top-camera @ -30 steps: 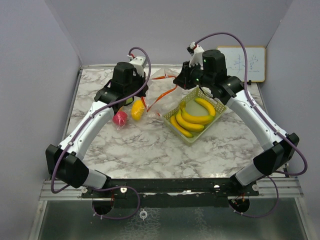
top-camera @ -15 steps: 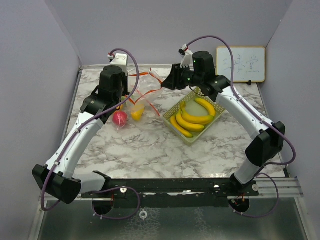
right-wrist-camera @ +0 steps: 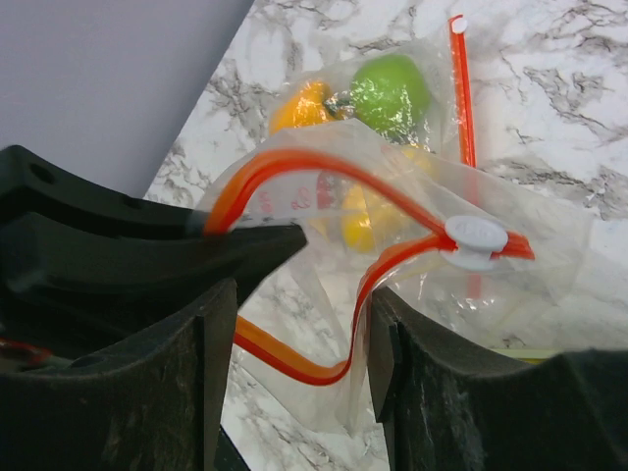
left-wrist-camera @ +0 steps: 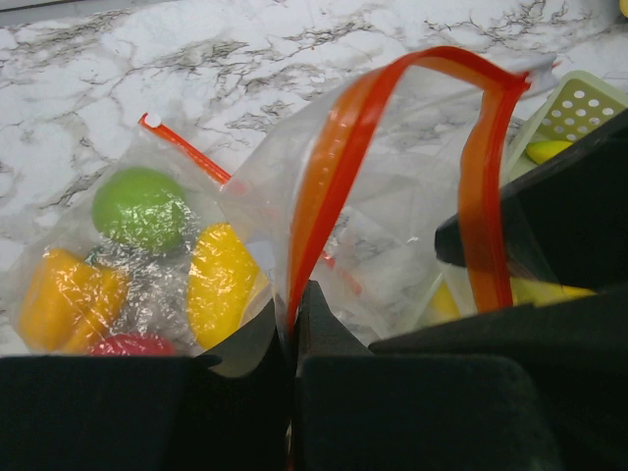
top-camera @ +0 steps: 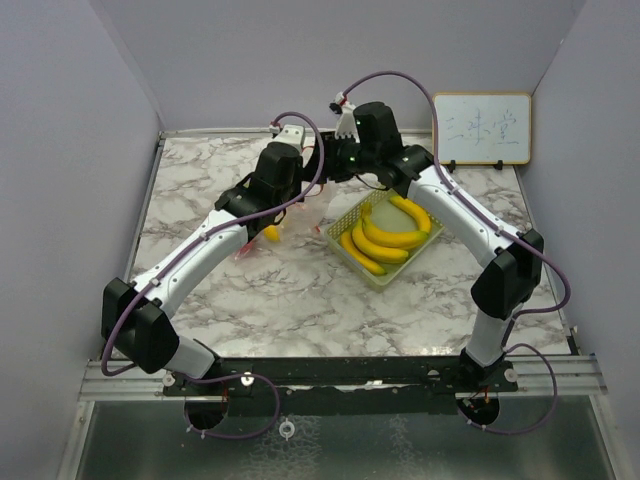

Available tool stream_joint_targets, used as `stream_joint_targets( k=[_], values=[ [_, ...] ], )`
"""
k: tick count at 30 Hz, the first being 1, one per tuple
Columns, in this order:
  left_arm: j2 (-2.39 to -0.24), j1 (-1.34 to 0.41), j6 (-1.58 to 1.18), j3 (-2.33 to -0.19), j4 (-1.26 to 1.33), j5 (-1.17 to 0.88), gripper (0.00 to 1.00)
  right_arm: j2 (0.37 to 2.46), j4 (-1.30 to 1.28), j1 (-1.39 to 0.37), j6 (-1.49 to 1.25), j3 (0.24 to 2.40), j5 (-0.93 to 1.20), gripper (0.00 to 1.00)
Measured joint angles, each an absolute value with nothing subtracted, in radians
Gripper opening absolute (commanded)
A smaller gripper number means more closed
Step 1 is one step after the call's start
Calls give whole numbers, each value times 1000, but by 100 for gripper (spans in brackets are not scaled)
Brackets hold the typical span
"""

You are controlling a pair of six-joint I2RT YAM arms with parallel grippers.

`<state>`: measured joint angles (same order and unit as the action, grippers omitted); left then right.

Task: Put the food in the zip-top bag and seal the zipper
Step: Open the zipper of the food storage bag.

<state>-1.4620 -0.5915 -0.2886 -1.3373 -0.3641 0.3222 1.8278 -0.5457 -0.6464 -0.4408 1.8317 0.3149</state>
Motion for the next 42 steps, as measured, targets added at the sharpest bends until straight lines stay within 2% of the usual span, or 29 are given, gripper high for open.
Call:
stream_joint_targets(
  k=[6, 11, 14, 20, 24, 28, 34, 42],
  values=[
    [-1496, -591, -296, -1357, -344, 333, 0, 1789, -621, -659, -435, 1725, 146, 64],
    [-1496, -589, -250, -1398, -319, 436, 0, 1759, -714, -659, -412, 1586, 27, 75],
    [-1492, -582, -199, -1402, -296, 497, 0, 1715, -736, -659, -394, 1522, -6, 77],
    [-1476, -567, -117, -1399, -279, 586, 0, 1657, -732, -659, -363, 1520, -63, 86],
    [-1438, -567, -110, -1372, -269, 591, 0, 1651, -696, -653, -324, 1522, -36, 100],
    [-1412, -565, -134, -1327, -255, 563, 0, 1579, -587, -651, -289, 1470, 69, 100],
    [-1429, -565, -167, -1317, -252, 507, 0, 1493, -483, -630, -284, 1505, 159, 100],
    [-1443, -565, -164, -1306, -239, 495, 0, 1418, -463, -552, -304, 1491, 162, 99]
  ],
)
